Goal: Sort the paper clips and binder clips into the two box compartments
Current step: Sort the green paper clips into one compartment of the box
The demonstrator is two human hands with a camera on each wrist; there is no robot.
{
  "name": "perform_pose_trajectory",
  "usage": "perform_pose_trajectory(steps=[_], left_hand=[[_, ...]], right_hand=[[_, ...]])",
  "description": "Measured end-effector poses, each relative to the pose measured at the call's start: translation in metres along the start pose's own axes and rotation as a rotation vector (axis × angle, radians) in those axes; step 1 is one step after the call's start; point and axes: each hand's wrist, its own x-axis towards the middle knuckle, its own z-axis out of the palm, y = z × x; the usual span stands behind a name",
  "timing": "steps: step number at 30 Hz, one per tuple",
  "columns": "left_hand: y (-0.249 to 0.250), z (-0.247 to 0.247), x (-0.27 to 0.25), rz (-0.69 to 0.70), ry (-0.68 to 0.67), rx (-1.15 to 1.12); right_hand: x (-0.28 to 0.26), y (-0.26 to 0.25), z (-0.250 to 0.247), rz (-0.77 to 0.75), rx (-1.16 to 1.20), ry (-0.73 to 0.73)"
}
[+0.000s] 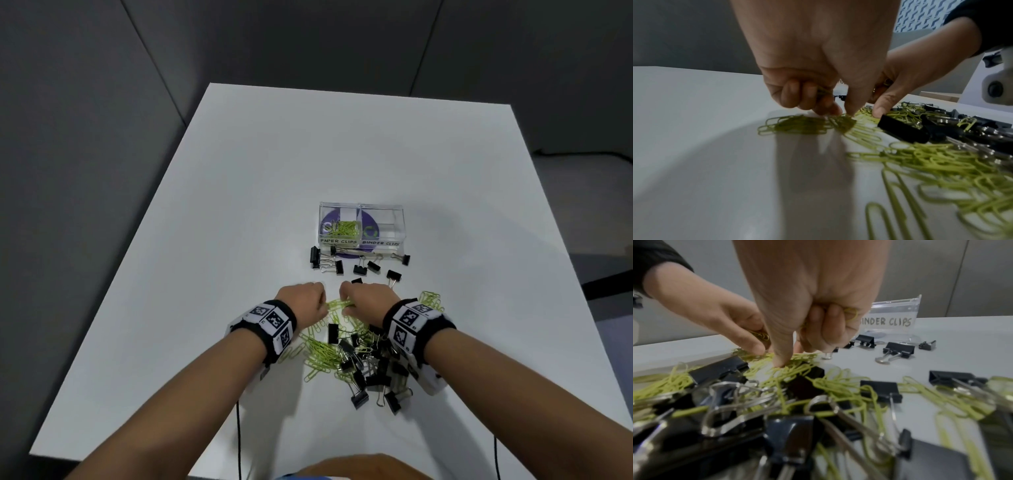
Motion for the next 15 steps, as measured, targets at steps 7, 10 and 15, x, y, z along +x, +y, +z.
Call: perform_pose_trajectory(steps=[7,10,15], left_hand=[[-0.012,-0.007,0.004,0.193,-0.214,0.039],[-0.009,-0.006,0.007,0.221,-0.204,0.086],[-0.005,0.000,0.012,0.237,-0.092,0.145]], right_hand=[[-0.007,0.014,-0.011,-0.053,-0.014,-0.054],[-0.005,0.017,-0.009,-0.044,-0.047,-0.070],[-0.002,0.014,-0.004,-0.046,-0.062,-0.023]])
